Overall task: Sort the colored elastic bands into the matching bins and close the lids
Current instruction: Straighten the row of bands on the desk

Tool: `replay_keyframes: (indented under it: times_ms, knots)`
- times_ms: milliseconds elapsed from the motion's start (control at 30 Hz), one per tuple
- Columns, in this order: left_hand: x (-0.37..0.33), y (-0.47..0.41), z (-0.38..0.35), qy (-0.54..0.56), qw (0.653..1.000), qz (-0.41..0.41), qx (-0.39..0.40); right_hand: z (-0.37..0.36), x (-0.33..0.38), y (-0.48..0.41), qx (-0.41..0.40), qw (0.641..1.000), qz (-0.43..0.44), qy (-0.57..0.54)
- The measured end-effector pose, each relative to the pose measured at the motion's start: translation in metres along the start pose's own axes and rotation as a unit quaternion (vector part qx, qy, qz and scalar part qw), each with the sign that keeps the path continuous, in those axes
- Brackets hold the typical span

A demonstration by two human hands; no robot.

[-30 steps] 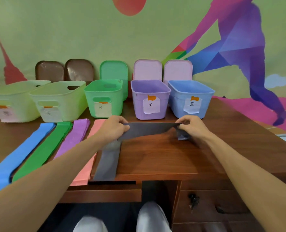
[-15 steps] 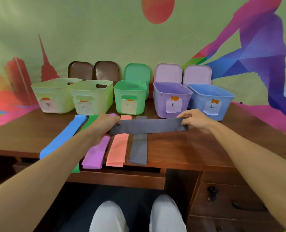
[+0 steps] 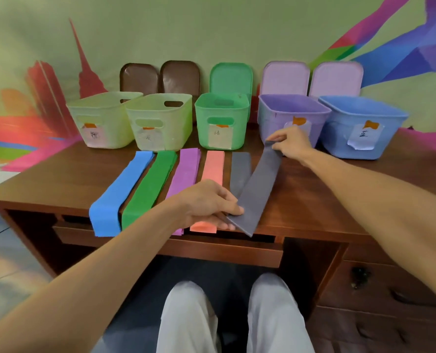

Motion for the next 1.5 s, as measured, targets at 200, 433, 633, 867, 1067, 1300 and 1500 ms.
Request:
replay_keyframes:
  times_ms: [200, 433, 633, 867, 1067, 1300, 1500]
  knots:
    - [0.002, -0.012, 0.005, -0.01, 1.0, 0.0, -0.013, -0.032, 0.021, -0.024, 0.002, 0.999, 0.044, 0.006]
    - [0.004, -0.023, 0.014, 0.0, 0.999, 0.024, -0.028, -0.056, 0.031, -0.039, 0.006, 0.999, 0.046, 0.003]
    - [0.017, -0.027, 0.009, -0.024, 0.998, 0.052, -0.022, -0.088, 0.023, -0.044, 0.056, 0.996, 0.048, 0.045]
    - [0.02, -0.028, 0.014, -0.053, 0.996, 0.068, -0.021, -0.093, 0.018, -0.049, 0.045, 0.997, 0.041, 0.037]
    - [0.011, -0.029, 0.012, -0.16, 0.985, 0.054, -0.022, -0.102, 0.017, -0.041, 0.027, 0.994, 0.053, 0.091]
    - [-0.01, -0.035, 0.014, -0.355, 0.933, -0.026, -0.055, -0.082, 0.021, -0.026, -0.016, 0.987, 0.068, 0.146]
    - [-0.023, -0.033, 0.006, -0.453, 0.884, -0.114, -0.024, -0.068, 0.028, 0.001, 0.029, 0.989, 0.094, 0.108]
Point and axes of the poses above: each hand's wrist, its own y-axis away from the middle knuckle, its own z-axis out of the back of the hand, x = y × z, the point moved 10 cm from there along -y, towards the middle knuckle, and after that the axes turned 6 degrees about -z, right-handed, at the moved point
